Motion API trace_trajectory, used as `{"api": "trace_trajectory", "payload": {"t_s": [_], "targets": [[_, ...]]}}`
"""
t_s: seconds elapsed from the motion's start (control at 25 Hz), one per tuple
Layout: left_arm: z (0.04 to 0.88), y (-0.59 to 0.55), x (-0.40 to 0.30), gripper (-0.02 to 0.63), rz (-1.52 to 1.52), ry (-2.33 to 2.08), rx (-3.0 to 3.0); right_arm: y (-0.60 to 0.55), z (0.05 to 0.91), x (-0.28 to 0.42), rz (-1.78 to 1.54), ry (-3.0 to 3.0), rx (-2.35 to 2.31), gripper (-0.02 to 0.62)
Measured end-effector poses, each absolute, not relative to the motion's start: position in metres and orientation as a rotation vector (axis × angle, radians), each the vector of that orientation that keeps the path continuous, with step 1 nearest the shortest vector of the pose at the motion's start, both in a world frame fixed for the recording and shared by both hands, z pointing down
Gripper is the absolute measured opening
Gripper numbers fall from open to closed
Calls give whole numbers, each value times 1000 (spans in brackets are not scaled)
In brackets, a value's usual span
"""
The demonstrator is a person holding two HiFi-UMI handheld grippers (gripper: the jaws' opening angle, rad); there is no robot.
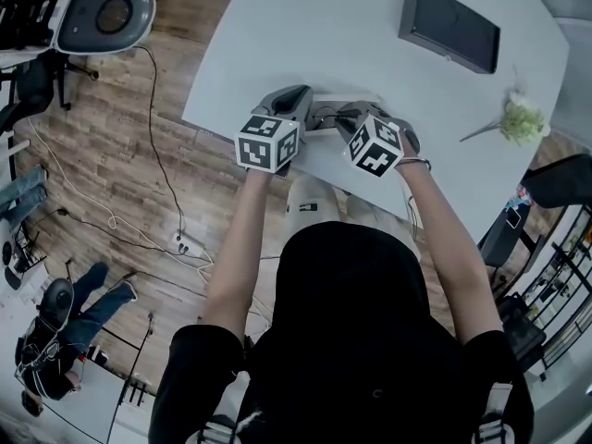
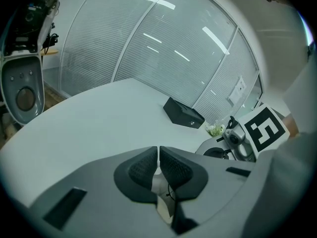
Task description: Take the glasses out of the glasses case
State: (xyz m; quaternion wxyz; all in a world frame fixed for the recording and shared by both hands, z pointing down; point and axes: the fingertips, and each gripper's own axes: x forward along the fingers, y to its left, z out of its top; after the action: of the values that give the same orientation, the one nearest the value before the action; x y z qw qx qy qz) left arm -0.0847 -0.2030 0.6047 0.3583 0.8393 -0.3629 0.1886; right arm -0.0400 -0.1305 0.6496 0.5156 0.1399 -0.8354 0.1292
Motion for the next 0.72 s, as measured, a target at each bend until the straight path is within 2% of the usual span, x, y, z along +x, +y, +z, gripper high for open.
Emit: {"api": "trace_trajectory", "payload": {"t_s": [0.32, 0.72], "targets": [[596, -198, -95, 32, 457, -958, 2159, -132, 647, -40, 210, -1991, 288, 26], [591, -186, -113, 32, 424, -1005, 2142, -134, 633, -41, 68, -2023, 350, 21]]}}
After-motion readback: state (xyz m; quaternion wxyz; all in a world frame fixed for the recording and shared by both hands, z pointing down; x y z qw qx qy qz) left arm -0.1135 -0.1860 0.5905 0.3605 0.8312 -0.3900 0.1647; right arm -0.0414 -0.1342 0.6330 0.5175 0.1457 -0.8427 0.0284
